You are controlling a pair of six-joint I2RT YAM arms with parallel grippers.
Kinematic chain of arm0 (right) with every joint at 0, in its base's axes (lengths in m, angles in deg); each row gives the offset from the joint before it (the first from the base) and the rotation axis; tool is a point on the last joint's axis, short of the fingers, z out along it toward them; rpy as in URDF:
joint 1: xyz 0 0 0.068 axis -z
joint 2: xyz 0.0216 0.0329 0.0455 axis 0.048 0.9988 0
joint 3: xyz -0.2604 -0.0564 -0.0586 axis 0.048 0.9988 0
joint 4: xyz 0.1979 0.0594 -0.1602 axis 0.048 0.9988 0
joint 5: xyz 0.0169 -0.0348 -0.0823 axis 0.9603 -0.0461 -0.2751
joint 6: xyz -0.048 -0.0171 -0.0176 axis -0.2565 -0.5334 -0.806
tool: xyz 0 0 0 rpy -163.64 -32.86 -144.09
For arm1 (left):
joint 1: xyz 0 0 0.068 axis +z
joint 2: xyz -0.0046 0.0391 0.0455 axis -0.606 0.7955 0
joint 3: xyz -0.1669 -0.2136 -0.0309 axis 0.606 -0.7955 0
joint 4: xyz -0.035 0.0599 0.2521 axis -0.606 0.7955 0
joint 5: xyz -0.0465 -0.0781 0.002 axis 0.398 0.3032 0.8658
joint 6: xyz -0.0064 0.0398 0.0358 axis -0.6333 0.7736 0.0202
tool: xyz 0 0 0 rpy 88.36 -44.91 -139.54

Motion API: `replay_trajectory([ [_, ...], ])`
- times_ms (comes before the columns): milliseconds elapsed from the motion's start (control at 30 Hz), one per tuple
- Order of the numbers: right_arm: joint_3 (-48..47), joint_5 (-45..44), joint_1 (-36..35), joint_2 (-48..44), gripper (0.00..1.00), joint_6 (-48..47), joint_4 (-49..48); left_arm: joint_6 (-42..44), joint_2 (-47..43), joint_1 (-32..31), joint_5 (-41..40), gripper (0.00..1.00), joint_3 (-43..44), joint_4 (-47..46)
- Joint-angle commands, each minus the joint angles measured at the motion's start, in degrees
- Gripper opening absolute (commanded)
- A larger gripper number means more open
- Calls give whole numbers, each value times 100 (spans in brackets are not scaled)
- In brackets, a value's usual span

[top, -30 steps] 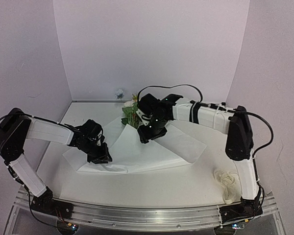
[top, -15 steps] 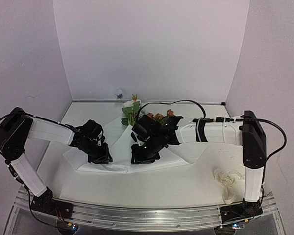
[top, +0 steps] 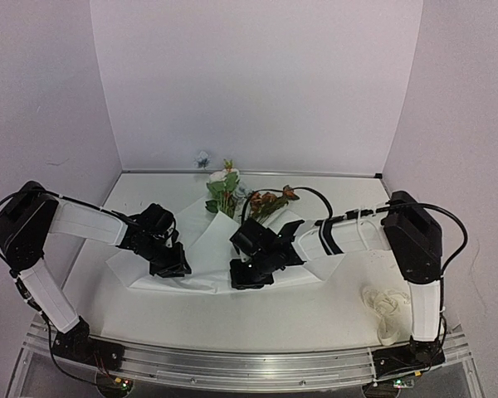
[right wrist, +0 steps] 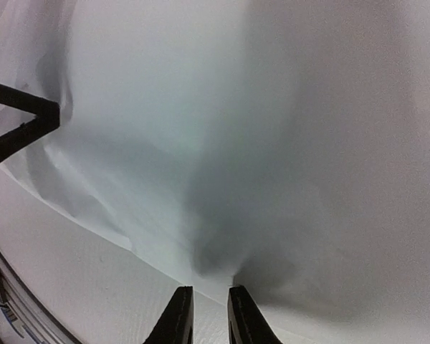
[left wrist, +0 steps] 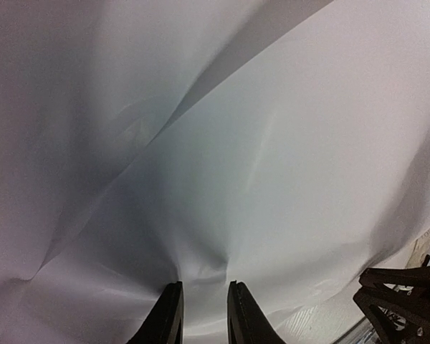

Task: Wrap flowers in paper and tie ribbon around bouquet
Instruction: Press the fold line on the folded wrapping paper.

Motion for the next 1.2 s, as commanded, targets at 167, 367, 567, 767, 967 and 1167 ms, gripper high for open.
replay_trajectory([
  [167,757,-556,237,-364,19,-201,-189,153,181,89,-111,24,14,-28],
  [367,1304,-761,335,-793,19,-199,-189,246,189,134,-175,24,52,36],
  [567,1853,-1125,370,-1116,19,-38,-198,311,226,166,-189,23,110,88],
  [767,2506,-1452,519,-1545,19,135,-322,353,265,176,-189,23,113,98],
  [967,3254,-1363,814,-1975,19,703,-780,360,290,183,-183,23,134,82],
  [1167,4174,-1458,1150,-2560,19,1262,-1171,390,284,192,-186,22,185,127],
])
